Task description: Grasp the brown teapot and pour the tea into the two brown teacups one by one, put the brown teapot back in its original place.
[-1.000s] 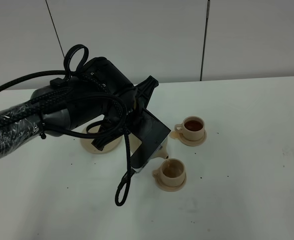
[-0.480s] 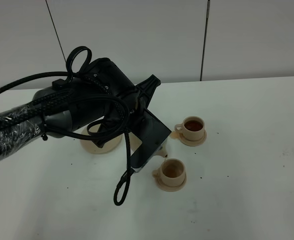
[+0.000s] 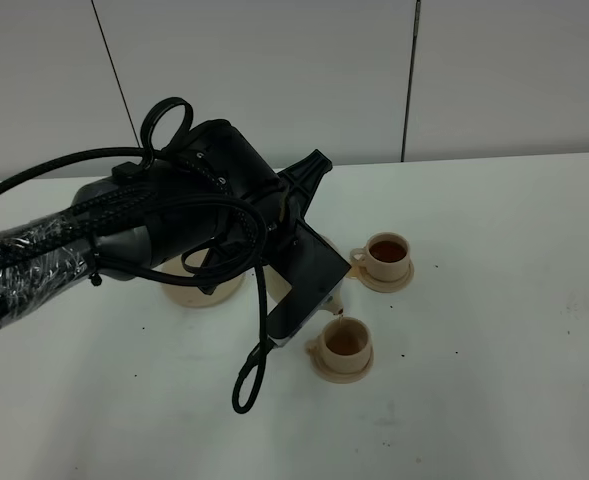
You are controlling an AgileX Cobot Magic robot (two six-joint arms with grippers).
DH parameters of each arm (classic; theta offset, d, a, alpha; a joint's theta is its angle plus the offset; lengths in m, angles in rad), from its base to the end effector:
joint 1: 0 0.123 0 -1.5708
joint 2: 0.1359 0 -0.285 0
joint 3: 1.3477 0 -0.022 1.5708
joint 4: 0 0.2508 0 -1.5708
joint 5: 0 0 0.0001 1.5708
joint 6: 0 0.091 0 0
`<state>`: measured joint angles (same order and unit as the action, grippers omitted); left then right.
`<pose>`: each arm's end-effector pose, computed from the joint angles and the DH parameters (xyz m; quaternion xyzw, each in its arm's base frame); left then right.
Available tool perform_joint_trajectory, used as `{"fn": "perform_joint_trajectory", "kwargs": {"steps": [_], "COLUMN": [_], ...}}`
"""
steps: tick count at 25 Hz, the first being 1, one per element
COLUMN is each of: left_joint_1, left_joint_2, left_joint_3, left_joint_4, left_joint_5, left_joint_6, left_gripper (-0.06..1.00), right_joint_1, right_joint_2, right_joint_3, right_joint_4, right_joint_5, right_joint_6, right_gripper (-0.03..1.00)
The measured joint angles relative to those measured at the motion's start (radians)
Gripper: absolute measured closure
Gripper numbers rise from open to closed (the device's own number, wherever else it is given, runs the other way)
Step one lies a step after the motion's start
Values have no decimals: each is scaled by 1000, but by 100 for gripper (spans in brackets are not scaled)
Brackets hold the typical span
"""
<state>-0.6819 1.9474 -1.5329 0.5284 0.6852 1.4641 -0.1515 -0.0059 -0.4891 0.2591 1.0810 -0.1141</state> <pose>0.3560 -0.2516 0.2418 0.8864 0.3123 0.2998 0.1641 -0.0036 0.0214 0.2748 0.0100 0.8525 0.0609 0.5190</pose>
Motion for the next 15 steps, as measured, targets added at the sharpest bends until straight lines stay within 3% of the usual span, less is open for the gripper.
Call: {"fn": "perform_joint_trajectory", "kwargs": {"steps": [15], "left_joint_1": [-10], "left_joint_2": [18], "left_joint_3": [0], "left_joint_4": [7], "left_joint_5": [1], "left_joint_6": [-2], "left_gripper": [78], "right_joint_1": [0], "right_joint_2": [0], "right_joint_3": [0], "right_joint_4": [0], "right_joint_5": [0], "right_joint_6": [0], "right_gripper": [64]}}
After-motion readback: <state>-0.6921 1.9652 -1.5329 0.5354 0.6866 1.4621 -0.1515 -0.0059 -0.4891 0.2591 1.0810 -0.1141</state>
